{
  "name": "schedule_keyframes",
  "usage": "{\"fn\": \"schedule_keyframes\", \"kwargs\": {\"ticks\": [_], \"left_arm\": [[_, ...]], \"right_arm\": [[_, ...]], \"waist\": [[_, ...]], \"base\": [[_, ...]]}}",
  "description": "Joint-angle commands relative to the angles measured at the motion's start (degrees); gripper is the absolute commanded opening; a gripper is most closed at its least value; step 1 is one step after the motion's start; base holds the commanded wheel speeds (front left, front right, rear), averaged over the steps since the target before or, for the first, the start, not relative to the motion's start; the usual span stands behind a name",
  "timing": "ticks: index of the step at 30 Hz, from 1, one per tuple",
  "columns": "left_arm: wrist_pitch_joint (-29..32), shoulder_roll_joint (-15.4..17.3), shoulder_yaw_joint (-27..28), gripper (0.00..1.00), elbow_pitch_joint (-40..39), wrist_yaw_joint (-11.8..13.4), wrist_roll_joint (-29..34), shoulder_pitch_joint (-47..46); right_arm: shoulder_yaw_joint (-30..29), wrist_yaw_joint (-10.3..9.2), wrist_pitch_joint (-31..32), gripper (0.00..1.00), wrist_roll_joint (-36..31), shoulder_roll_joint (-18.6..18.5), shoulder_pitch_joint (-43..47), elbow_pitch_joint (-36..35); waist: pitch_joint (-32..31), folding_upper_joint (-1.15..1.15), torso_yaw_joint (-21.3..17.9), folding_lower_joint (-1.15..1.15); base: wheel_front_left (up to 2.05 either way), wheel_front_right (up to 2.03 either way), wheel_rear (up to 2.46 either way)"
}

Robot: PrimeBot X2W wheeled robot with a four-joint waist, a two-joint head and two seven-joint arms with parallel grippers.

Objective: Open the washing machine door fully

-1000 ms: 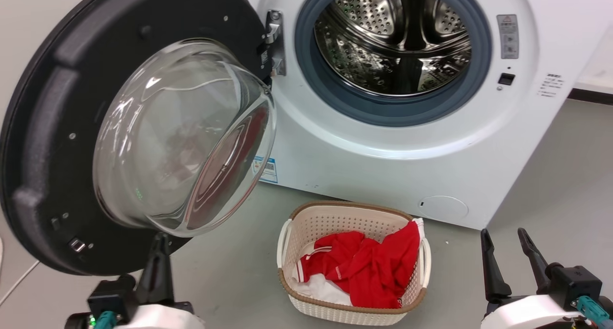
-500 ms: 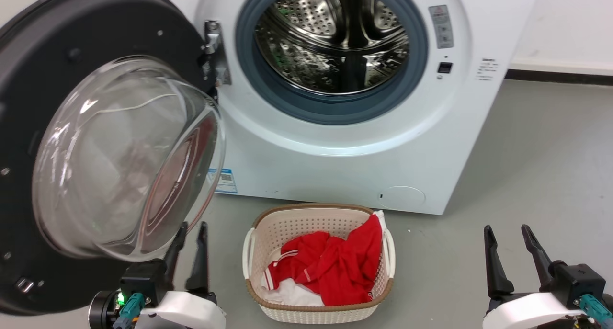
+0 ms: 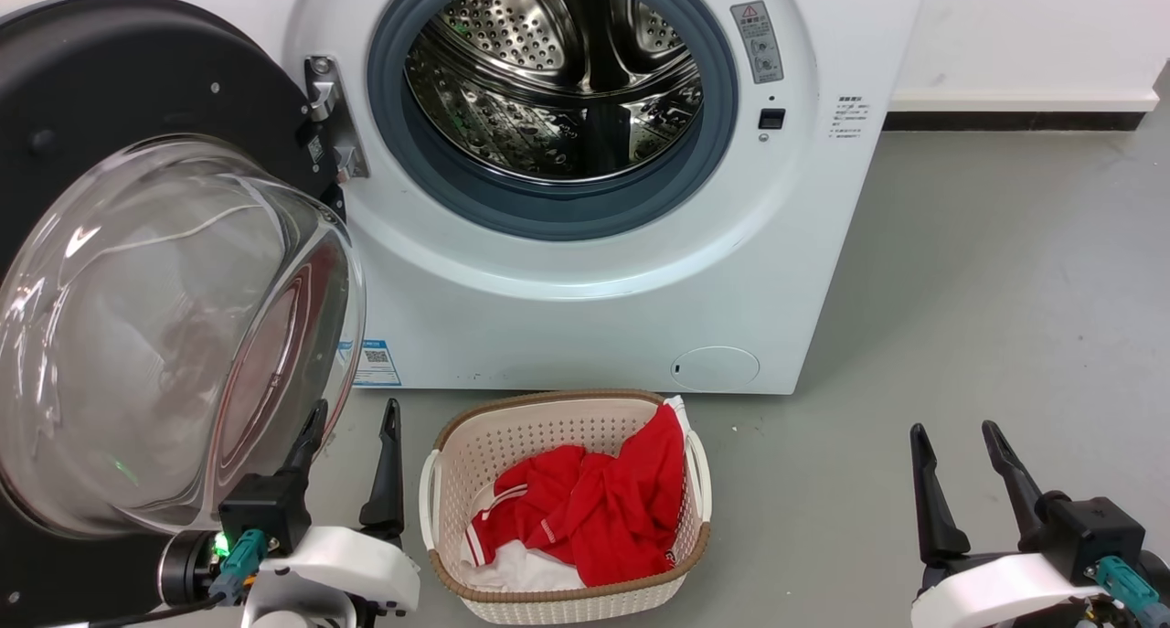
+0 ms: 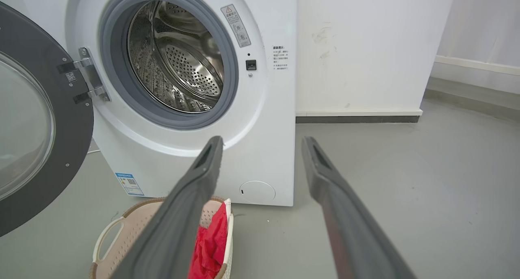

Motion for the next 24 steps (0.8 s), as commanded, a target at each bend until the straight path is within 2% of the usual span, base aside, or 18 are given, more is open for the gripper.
{"fn": "schedule_keyframes", "kwargs": {"ticks": [1,24], "left_arm": [[-0.2,0.1,0.1,1.00,0.2,0.0,0.3,-0.4],[-0.7,-0.3,1.2,1.00,1.7,-0.2,1.6,0.3]], "right_arm": [[0.1,-0.04,-0.1,1.00,-0.3,0.1,-0.3,-0.2],[0.7,-0.04,0.6,1.00,0.2,0.1,0.6,-2.1]], "waist": [[0.0,0.00,-0.1,0.00],[-0.5,0.00,0.0,0.00]], "base": [[0.00,0.00,0.00],[0.00,0.00,0.00]]}}
